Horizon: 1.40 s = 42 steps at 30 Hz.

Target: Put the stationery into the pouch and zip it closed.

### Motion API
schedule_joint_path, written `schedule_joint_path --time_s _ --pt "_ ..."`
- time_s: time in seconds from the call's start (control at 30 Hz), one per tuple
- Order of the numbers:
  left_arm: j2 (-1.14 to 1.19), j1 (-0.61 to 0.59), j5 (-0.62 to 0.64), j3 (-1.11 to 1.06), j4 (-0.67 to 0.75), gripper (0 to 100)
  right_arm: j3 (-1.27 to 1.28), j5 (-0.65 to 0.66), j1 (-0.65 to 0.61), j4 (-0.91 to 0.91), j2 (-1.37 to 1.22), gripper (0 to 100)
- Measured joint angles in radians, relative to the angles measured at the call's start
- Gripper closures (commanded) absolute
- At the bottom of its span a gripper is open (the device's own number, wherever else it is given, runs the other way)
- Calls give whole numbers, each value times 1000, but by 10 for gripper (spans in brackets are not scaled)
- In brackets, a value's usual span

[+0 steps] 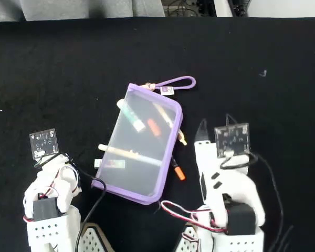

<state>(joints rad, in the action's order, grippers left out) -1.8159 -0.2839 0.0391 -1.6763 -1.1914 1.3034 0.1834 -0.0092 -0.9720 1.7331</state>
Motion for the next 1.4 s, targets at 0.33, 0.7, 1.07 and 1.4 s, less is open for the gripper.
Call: schedule_joint_path --time_s 0.33,0.7,1.07,1.4 --pt "0 0 0 0 0 970 -531 -2 -25 17 -832 809" --pt "0 0 0 0 0 970 -1099 -2 41 -29 -1697 810" --pt "0 0 0 0 0 970 -1545 -2 51 -29 -2240 811" --pt "0 0 0 0 0 970 -1903 -2 26 -48 -2595 811"
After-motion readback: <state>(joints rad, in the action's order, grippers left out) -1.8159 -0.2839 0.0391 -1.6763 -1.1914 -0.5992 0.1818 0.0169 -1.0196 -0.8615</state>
